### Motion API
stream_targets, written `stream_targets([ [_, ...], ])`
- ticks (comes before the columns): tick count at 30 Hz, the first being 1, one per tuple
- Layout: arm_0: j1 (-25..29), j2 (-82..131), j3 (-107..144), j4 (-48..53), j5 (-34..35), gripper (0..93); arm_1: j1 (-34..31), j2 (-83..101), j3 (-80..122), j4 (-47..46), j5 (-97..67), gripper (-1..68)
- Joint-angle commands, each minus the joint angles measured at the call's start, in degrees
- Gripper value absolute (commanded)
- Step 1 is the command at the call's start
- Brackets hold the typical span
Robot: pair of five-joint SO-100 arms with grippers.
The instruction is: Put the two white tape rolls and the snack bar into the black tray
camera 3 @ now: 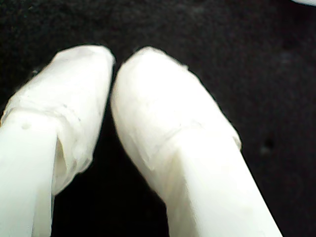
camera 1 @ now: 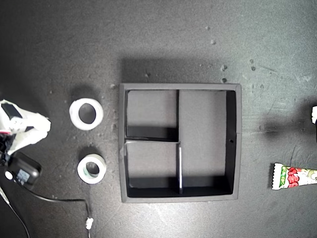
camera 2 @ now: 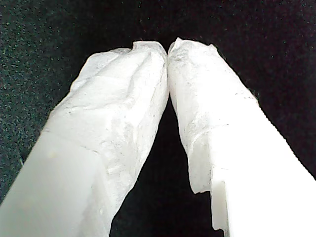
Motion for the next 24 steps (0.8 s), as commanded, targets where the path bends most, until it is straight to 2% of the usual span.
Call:
stream_targets([
  [1, -1.4, 2.7, 3.2, 2.2, -0.2, 0.3, 5.5, -0.4, 0.7, 0.7, -6.0, 0.0],
  [24, -1.8, 2.7, 3.2, 2.2, 0.1, 0.3, 5.5, -0.4, 0.7, 0.7, -6.0, 0.0],
])
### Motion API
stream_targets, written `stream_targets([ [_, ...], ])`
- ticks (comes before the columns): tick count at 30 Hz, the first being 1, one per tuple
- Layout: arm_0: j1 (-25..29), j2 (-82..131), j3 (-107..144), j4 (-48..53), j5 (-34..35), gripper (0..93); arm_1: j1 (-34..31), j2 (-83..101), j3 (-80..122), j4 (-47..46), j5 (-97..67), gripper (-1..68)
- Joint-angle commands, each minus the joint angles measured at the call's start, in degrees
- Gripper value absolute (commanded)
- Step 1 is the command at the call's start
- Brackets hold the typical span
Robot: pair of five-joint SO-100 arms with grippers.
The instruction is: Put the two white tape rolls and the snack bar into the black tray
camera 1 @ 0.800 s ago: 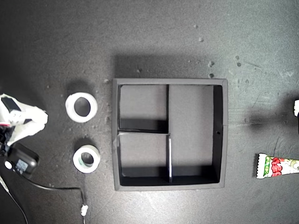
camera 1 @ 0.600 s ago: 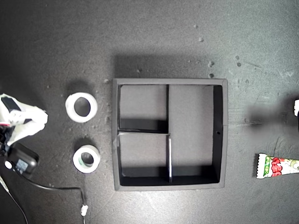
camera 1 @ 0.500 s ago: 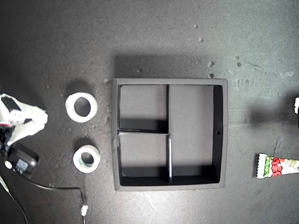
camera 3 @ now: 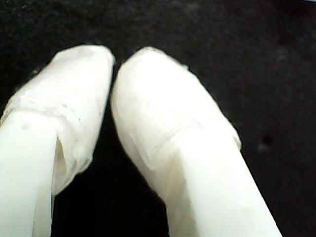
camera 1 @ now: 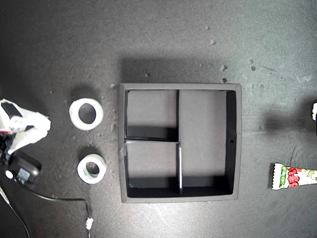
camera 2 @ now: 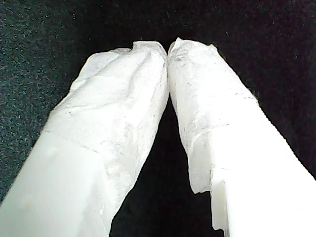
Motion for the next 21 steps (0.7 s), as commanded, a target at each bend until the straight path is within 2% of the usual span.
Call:
stream_targets([
  [1, -0.9, 2.7, 3.2, 2.2, 0.1, 0.3, 1.1, -0.4, 0.7, 0.4, -6.0, 0.0],
  [5, -2.6, 2.7, 3.2, 2.2, -0.8, 3.2, 1.4, -0.4, 0.7, 0.4, -6.0, 0.3],
  [7, -4.3, 2.8, 3.2, 2.2, -3.0, 6.9, 3.3, -0.4, 0.7, -0.1, -6.2, 4.6],
  [8, -4.9, 2.8, 3.2, 2.0, -4.7, 9.8, 4.5, -0.4, 0.7, -1.1, -6.1, 4.7],
  [10, -5.2, 2.8, 3.2, 1.5, -9.1, 13.8, 4.0, -0.4, 0.7, -5.8, -6.0, 4.7],
  [13, -4.9, 2.8, 3.2, -3.4, -8.9, 16.1, 2.1, -0.4, 0.7, -11.7, -6.4, 4.7],
  [15, -4.0, 2.8, 3.2, -6.2, -12.5, 16.1, 1.8, -0.4, 0.7, -16.2, -12.5, 4.1],
  [17, -1.6, 2.7, 3.2, -5.8, -20.7, 10.6, 0.6, -0.4, 0.7, -20.9, -20.1, 4.0],
  [18, -1.2, 2.7, 3.2, -8.0, -15.6, 8.6, 0.0, -0.4, 0.7, -23.1, -24.0, 3.5],
  [19, -0.4, 2.7, 3.2, -10.5, -10.8, 2.6, -0.9, -0.4, 0.7, -25.1, -27.4, 2.6],
  [21, 1.6, 2.7, 3.2, -15.5, -4.7, 0.0, -2.5, -0.4, 0.7, -28.5, -32.9, -0.2],
])
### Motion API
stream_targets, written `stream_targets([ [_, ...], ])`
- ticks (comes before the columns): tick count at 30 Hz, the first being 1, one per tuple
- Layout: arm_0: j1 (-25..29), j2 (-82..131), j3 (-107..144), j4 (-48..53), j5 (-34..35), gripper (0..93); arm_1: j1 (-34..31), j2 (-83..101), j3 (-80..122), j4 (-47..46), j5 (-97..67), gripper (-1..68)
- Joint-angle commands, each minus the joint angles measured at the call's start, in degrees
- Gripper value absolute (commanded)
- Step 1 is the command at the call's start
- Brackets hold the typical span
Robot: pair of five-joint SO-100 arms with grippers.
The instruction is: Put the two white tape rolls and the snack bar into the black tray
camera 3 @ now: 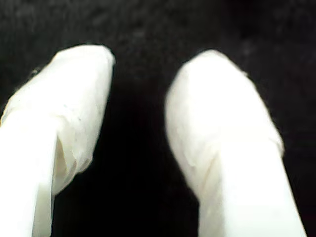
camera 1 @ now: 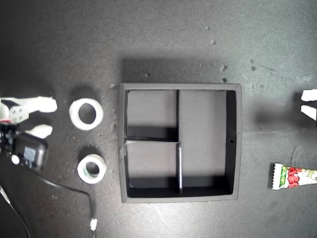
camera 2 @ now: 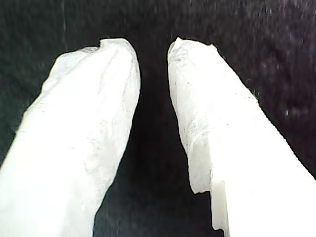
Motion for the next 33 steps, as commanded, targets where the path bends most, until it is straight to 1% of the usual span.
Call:
stream_targets([
  [1, 3.3, 2.6, 2.9, -8.2, 15.6, 0.0, -3.3, 0.4, 0.7, -6.9, -34.5, -0.2],
  [4, 3.5, 2.6, 0.4, -12.6, 23.2, 0.1, -5.5, 0.4, 0.7, -11.3, -37.9, -0.3],
  [7, 2.5, 2.6, -4.1, -16.2, 29.1, 5.9, -3.0, 0.4, 0.7, -15.8, -25.2, -0.3],
  [9, 2.2, 2.7, -6.9, -18.8, 32.3, 8.4, -1.4, 0.4, 0.7, -17.8, -13.5, -0.4],
  [10, 1.8, 2.7, -8.0, -19.4, 33.5, 9.4, -0.2, 0.4, 0.7, -17.4, -5.2, -0.4],
  [11, 1.4, 2.7, -9.0, -19.7, 34.3, 11.9, 0.2, 0.4, 0.7, -17.1, 1.8, -0.4],
  [13, 0.9, 1.0, -11.2, -20.0, 35.8, 13.6, 0.1, 0.4, 0.7, -15.6, 15.9, -0.4],
  [16, 0.6, -8.3, -15.2, -22.2, 36.7, 16.4, -1.4, 0.4, 0.7, -15.0, 26.0, -0.5],
  [18, 1.1, -18.4, -19.9, -23.2, 37.0, 16.6, -3.1, 0.4, 0.7, -15.6, 31.3, -0.6],
  [20, 2.4, -29.9, -26.5, -23.2, 37.7, 17.0, -2.5, 0.4, 0.7, -14.9, 32.8, -0.6],
  [22, 2.8, -41.6, -33.7, -20.8, 37.9, 16.8, -1.0, 0.4, 0.7, -13.6, 32.5, -0.6],
  [25, 2.6, -54.6, -39.7, -18.7, 36.8, 16.6, 0.0, 0.4, 0.7, -15.4, 26.9, -0.4],
  [28, 1.8, -62.2, -42.1, -18.5, 36.4, 16.2, 0.1, 0.4, 0.7, -20.5, 14.7, -0.4],
  [33, -1.1, -67.1, -43.2, -17.2, 35.4, 15.9, -2.5, 0.4, 0.7, -24.0, 4.0, -0.4],
])
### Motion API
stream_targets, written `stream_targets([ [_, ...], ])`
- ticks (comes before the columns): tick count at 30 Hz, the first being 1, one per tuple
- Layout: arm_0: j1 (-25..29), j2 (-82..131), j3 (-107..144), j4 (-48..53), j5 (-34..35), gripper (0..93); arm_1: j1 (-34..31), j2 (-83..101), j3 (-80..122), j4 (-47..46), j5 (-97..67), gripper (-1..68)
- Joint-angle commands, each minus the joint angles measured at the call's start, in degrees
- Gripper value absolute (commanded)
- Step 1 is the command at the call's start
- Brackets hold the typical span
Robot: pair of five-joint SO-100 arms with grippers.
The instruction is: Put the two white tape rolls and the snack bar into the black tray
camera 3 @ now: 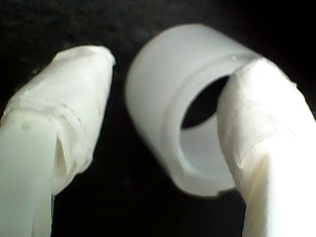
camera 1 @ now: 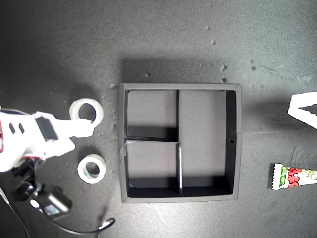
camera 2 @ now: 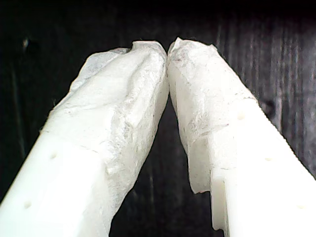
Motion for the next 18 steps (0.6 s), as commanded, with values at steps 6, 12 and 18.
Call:
stream_targets([
  [6, -3.9, -4.5, -3.1, 0.0, -0.4, 16.2, -6.3, 0.4, 0.7, -2.7, -13.1, -0.3],
  [12, -5.9, -12.5, -6.1, -0.6, -0.5, 13.9, -9.9, 0.4, 0.6, -9.4, -24.7, -0.2],
  [18, -9.4, -18.7, -13.2, 2.7, -1.8, 0.2, -9.8, 0.4, -8.8, -5.2, -49.8, 2.7],
])
